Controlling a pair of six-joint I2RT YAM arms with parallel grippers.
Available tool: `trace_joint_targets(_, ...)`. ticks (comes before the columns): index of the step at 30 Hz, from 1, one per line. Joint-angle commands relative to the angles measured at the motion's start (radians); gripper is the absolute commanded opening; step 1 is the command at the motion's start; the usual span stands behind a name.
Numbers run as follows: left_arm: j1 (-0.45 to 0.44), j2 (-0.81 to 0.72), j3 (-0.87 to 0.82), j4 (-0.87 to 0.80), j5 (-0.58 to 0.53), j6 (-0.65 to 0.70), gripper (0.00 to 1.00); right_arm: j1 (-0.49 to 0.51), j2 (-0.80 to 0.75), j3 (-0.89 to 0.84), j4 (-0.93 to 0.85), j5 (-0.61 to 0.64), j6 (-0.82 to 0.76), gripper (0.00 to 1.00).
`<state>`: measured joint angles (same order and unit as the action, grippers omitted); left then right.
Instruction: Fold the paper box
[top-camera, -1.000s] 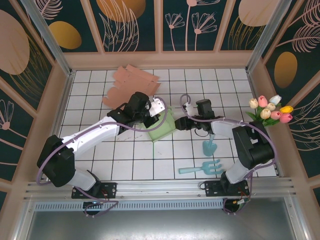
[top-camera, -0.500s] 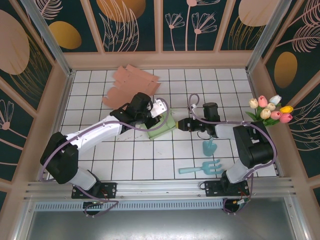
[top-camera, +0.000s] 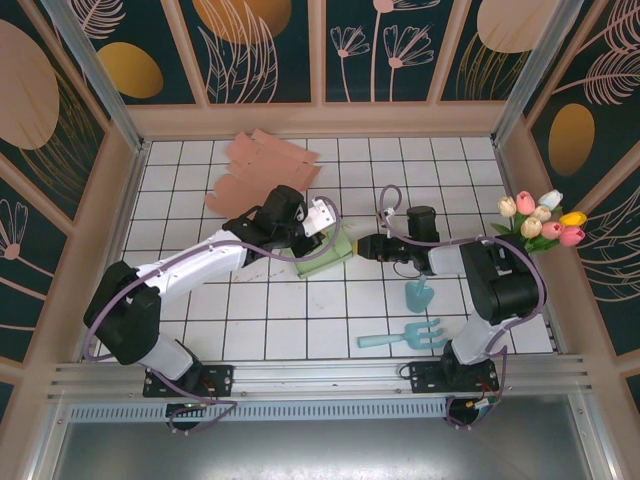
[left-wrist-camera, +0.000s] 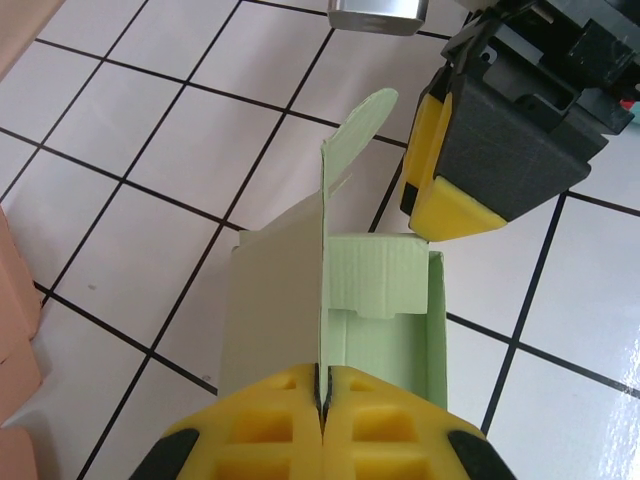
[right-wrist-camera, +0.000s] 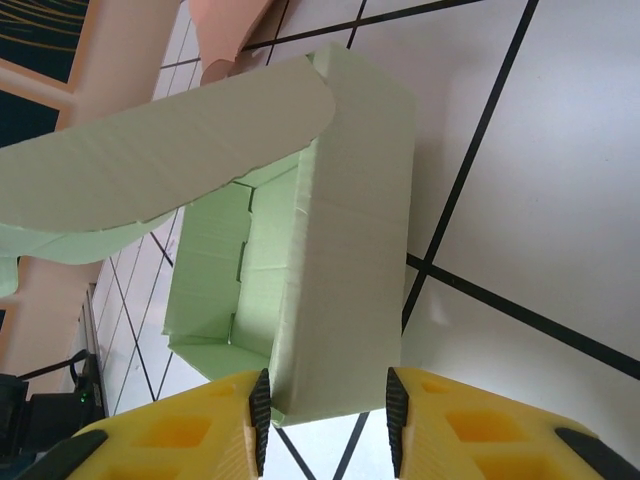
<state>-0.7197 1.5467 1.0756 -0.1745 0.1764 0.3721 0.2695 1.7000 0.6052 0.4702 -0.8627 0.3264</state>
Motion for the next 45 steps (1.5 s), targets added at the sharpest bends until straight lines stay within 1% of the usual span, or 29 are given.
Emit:
trace_joint_targets(1,0.005,0.019,0.030,0.011,0.030,-0.019,0.00,-0.008,0.029,-0.010,0.073,-0.034,0.032,0.38)
trace_joint_targets(4,0.004,0.023,0.038,0.007,0.033,-0.023,0.00,-0.008,0.035,-0.020,0.102,-0.041,0.049,0.38)
trace_joint_targets(6,0.005,0.024,0.042,0.006,0.037,-0.029,0.00,-0.007,0.035,-0.018,0.092,-0.019,0.054,0.38)
trace_joint_targets(10,0.003,0.029,0.052,0.007,0.049,-0.044,0.00,-0.002,0.029,-0.012,0.076,0.036,0.056,0.31)
trace_joint_targets(11,0.003,0.031,0.056,0.007,0.051,-0.052,0.00,0.002,0.024,-0.013,0.076,0.053,0.051,0.29)
trace_joint_targets(14,0.004,0.047,0.079,-0.005,0.068,-0.082,0.00,0.026,-0.012,-0.020,0.074,0.096,0.005,0.29)
trace_joint_targets(16,0.003,0.056,0.097,-0.016,0.074,-0.105,0.00,0.046,-0.043,-0.015,0.039,0.135,-0.044,0.29)
trace_joint_targets(19,0.004,0.070,0.130,-0.042,0.084,-0.137,0.00,0.083,-0.091,0.011,-0.066,0.227,-0.144,0.28)
trace_joint_targets(21,0.004,0.078,0.155,-0.060,0.111,-0.154,0.00,0.114,-0.122,0.034,-0.137,0.308,-0.211,0.28)
trace_joint_targets(24,0.004,0.090,0.186,-0.072,0.146,-0.181,0.00,0.143,-0.157,0.052,-0.201,0.435,-0.266,0.24)
trace_joint_targets(28,0.004,0.093,0.201,-0.059,0.188,-0.210,0.00,0.185,-0.172,0.067,-0.254,0.560,-0.324,0.22)
trace_joint_targets(30,0.004,0.089,0.196,-0.035,0.196,-0.229,0.00,0.206,-0.170,0.070,-0.260,0.623,-0.326,0.20)
trace_joint_targets(33,0.005,0.094,0.196,-0.013,0.175,-0.264,0.00,0.247,-0.169,0.061,-0.237,0.714,-0.329,0.20)
trace_joint_targets(35,0.013,0.110,0.205,-0.011,0.156,-0.303,0.00,0.272,-0.161,0.063,-0.230,0.810,-0.324,0.19)
trace_joint_targets(38,0.053,0.136,0.224,-0.012,0.171,-0.368,0.00,0.316,-0.128,0.087,-0.257,0.943,-0.289,0.18)
trace_joint_targets(41,0.098,0.159,0.231,-0.008,0.159,-0.425,0.00,0.326,-0.093,0.110,-0.285,1.010,-0.264,0.18)
trace_joint_targets(43,0.131,0.161,0.237,-0.008,0.151,-0.471,0.00,0.332,-0.079,0.118,-0.289,1.039,-0.257,0.17)
trace_joint_targets(45,0.163,0.205,0.238,-0.007,0.154,-0.505,0.00,0.340,-0.065,0.125,-0.291,1.047,-0.264,0.17)
